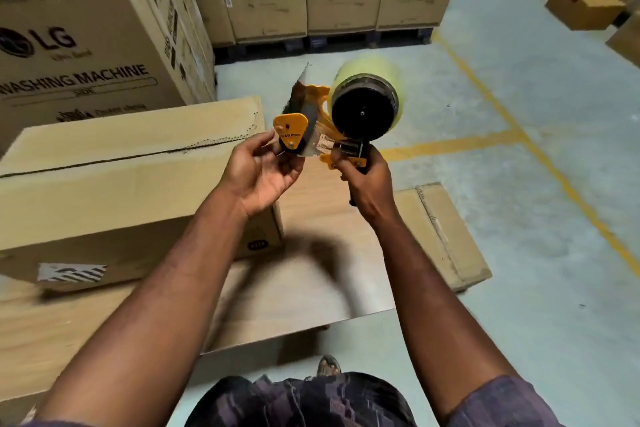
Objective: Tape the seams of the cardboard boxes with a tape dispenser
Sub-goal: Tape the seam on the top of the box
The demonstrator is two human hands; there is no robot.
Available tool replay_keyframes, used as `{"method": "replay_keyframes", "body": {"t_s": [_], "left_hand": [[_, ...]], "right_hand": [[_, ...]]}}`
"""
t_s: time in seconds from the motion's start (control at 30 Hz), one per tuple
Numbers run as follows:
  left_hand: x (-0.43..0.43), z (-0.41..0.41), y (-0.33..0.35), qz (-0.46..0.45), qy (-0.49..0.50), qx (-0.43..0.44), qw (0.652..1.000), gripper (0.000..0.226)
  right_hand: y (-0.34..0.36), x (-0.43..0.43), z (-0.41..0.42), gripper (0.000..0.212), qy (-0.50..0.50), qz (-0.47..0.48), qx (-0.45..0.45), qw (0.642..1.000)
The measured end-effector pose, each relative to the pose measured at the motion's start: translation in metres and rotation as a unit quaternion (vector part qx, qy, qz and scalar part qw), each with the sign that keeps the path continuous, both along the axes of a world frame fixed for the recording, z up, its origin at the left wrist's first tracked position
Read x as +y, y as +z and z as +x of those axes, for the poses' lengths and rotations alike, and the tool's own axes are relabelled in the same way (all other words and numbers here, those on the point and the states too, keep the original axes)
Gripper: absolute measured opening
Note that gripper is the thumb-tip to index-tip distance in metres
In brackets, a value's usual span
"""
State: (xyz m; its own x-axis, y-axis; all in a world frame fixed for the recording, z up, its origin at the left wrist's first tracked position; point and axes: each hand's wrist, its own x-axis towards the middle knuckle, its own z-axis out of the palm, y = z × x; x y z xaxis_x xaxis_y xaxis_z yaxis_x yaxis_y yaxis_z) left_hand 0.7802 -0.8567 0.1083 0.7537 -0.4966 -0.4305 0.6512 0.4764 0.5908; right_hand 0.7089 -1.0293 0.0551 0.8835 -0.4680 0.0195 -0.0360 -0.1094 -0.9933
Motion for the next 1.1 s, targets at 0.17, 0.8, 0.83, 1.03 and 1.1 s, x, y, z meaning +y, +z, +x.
{"method": "replay_keyframes", "body": {"t_s": [0.17,0.8,0.83,1.03,1.1], "left_hand": [[0.049,0.008,0.014,0.026,-0.004,-0.032,0.999,0.064],[0.319,0.084,0.007,0.212,0.146,-0.092,0.962,0.027],[0.332,0.086,0.008,0.217,0.145,-0.097,0.960,0.030],[0.423,0.107,-0.001,0.313,0.164,-0.097,0.931,0.030],[0.453,0.117,-0.008,0.318,0.168,-0.085,0.929,0.025]], "right_hand": [[0.015,0.020,0.027,0.064,0.091,-0.016,-0.038,0.995],[0.073,0.244,0.146,0.038,0.240,-0.252,-0.036,0.937],[0.073,0.256,0.152,0.034,0.247,-0.263,-0.041,0.932],[0.064,0.329,0.195,0.029,0.293,-0.289,-0.053,0.910],[0.059,0.344,0.208,0.030,0.297,-0.294,-0.045,0.907]]}}
